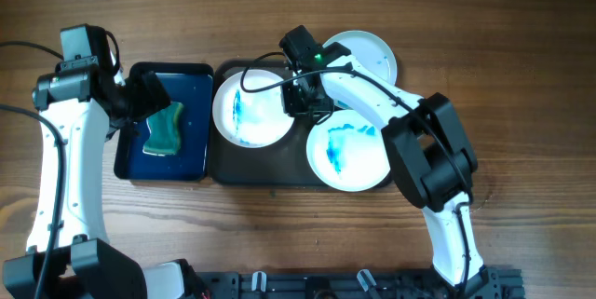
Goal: Clean dirty plates on tray and stack at the side
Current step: 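Reach the left gripper to the sponge and the right gripper to the left plate rim, then grasp the green sponge with the left gripper and lift it from the basin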
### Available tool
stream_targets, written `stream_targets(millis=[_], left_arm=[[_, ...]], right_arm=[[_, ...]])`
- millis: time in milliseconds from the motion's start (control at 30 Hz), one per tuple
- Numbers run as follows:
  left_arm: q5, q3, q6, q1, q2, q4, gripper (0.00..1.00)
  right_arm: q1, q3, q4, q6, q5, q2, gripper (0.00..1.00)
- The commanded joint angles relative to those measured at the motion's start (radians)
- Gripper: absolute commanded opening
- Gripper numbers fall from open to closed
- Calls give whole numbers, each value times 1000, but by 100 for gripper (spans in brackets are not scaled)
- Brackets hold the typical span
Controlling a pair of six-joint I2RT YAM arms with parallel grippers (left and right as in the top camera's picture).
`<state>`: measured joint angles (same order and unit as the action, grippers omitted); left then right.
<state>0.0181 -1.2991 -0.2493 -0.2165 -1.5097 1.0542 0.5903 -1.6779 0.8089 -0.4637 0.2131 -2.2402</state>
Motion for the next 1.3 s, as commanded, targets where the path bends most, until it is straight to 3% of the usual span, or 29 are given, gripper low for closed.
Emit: stream_targets(millis=[0, 67, 167, 633, 933, 1133, 1200, 1267], left_arm=[[14, -12, 6, -5, -12, -3, 100], [18, -9, 7, -5, -12, -4, 93], [28, 13, 53, -5, -12, -27, 84], [-35, 107, 146, -3, -175, -151, 83], [-34, 108, 220, 34, -317, -209, 73], [78, 108, 162, 71, -405, -237, 71], [77, 108, 150, 69, -423, -236, 59], [77, 108, 136, 69, -430, -236, 38]], right_arm=[[2, 1, -5, -12, 6, -42, 10], [2, 1, -4, -12, 5, -44, 4], [2, 1, -1, -9, 6, -44, 4], [2, 2, -1, 15, 5, -44, 4], [2, 2, -5, 7, -2, -44, 4], [2, 2, -4, 12, -4, -44, 4], [2, 2, -4, 12, -9, -44, 4], [2, 2, -4, 11, -9, -44, 4]])
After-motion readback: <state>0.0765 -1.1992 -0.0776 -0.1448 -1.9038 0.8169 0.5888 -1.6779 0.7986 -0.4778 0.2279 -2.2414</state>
